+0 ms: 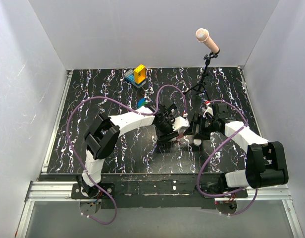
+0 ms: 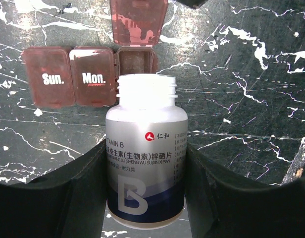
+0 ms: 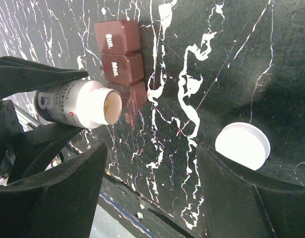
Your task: Sort the pills into containers
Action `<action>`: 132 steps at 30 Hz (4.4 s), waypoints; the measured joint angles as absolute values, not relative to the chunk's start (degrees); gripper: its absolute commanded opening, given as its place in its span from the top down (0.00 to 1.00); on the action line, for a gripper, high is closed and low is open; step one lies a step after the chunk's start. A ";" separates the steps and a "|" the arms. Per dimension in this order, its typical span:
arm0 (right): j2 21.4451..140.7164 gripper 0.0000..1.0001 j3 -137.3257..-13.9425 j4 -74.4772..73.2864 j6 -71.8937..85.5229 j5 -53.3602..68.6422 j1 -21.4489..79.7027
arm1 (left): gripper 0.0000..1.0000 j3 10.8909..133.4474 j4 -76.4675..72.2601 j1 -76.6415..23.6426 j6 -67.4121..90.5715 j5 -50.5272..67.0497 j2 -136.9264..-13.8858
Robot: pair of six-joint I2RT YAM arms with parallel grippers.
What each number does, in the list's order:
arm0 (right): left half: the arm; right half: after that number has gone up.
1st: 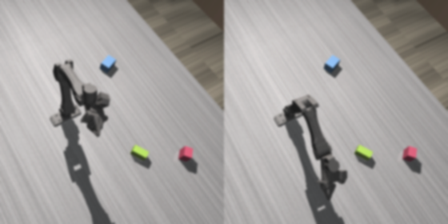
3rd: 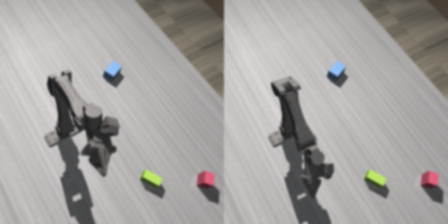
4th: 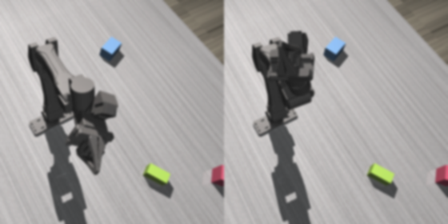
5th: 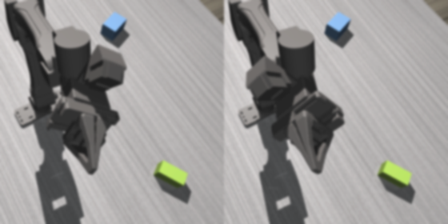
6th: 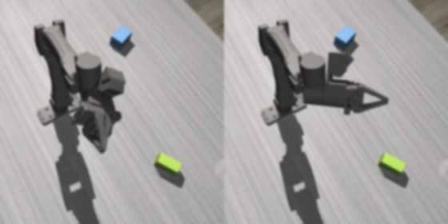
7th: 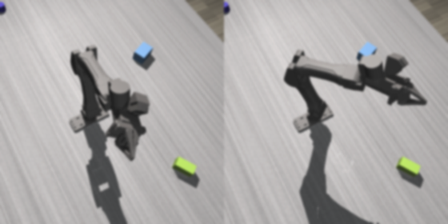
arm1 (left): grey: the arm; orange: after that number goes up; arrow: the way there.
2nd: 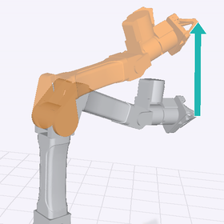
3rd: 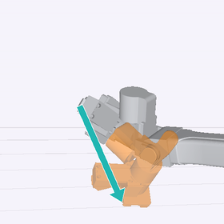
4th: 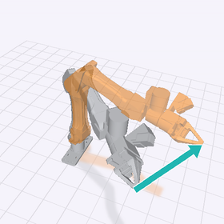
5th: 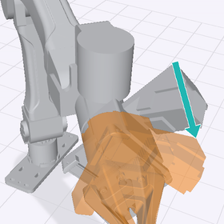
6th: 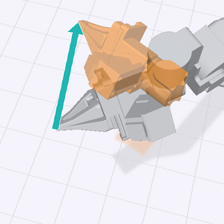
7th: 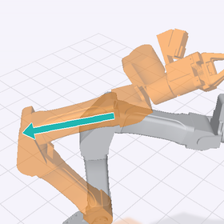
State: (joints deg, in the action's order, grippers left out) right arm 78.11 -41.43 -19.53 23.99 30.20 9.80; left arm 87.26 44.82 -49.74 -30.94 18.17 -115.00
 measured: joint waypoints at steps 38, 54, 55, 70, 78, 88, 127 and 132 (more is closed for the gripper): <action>78.11 0.21 -41.34 -19.51 23.99 30.44 9.80 | 1.00 90.78 47.31 -50.85 -33.56 12.47 -115.00; 78.11 0.21 -41.32 -19.44 23.99 30.61 9.80 | 1.00 91.90 49.32 -52.27 -34.54 10.50 -115.09; 78.11 0.21 -41.32 -19.44 23.99 30.63 9.80 | 1.00 91.90 49.41 -52.34 -34.59 10.35 -115.11; 78.11 0.21 -40.69 -19.20 23.99 30.63 9.80 | 1.00 92.86 50.35 -52.90 -35.22 8.38 -117.03; 78.11 0.20 -40.69 -19.18 23.97 30.65 9.80 | 1.00 92.86 50.41 -53.12 -35.62 7.55 -117.03; 78.13 0.20 -40.69 -19.11 23.99 30.85 9.76 | 1.00 92.99 50.63 -53.39 -36.07 6.37 -117.03; 79.57 0.20 -40.69 -16.64 24.88 33.91 7.84 | 1.00 82.85 40.58 -53.67 -34.41 5.61 -108.86; 78.94 0.20 -40.69 -17.04 24.86 33.91 7.84 | 1.00 78.59 36.75 -52.97 -32.45 6.87 -105.19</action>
